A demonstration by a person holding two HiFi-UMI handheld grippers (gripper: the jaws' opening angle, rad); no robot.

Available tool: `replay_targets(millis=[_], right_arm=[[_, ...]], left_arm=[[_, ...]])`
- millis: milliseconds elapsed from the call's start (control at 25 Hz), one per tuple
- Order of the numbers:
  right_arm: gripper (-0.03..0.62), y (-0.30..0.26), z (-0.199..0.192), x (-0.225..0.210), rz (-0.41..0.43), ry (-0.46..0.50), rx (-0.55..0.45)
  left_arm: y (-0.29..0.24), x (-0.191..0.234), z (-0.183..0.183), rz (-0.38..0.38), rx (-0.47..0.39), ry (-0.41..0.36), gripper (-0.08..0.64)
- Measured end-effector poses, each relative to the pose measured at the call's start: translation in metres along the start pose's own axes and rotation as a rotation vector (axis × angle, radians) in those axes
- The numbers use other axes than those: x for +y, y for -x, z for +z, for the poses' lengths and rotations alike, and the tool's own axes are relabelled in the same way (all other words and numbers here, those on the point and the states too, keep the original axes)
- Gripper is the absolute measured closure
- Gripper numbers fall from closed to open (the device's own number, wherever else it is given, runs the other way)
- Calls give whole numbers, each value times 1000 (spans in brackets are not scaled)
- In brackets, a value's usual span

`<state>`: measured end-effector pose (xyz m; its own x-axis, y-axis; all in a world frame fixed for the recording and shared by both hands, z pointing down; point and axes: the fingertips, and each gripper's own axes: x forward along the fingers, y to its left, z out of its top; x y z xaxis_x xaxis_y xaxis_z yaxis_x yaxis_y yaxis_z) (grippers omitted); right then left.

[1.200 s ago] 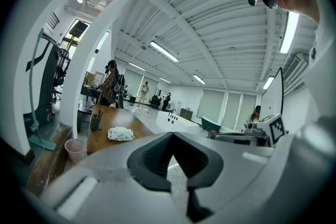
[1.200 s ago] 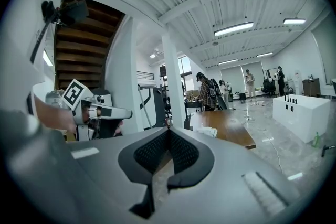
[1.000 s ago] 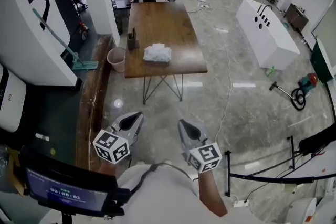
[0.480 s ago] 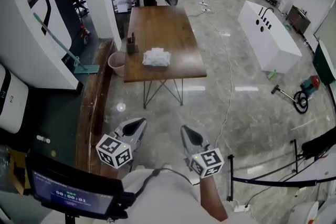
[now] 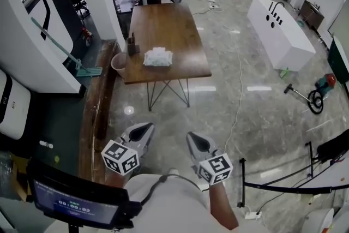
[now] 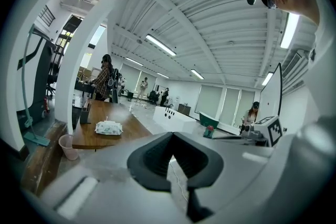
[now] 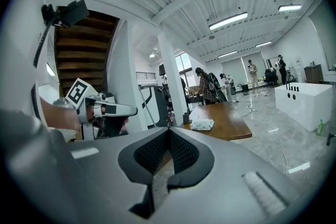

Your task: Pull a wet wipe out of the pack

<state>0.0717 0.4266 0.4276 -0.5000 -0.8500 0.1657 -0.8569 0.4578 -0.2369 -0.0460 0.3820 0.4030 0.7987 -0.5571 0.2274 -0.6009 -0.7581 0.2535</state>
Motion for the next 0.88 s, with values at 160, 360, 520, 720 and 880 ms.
replay_targets(millis=[160,360,520,720,880], right_arm=[[584,-1,2,-1,25,-2,7],[584,-2,7,-7,42,-13,13],[584,0,-3,-13,69,-20,13],[584,-10,-7,-14,90,-5,25],[584,-27,-4,-14,90,-4,32]], left_arm=[[-1,-2,1,14,11,2,558],[-5,-3,11,32,6,1,557],[-6,-5,2,56,8,-2,558],[-8,3,-7,79,10,11,558],[-14,19,-9,75,10,28,558]])
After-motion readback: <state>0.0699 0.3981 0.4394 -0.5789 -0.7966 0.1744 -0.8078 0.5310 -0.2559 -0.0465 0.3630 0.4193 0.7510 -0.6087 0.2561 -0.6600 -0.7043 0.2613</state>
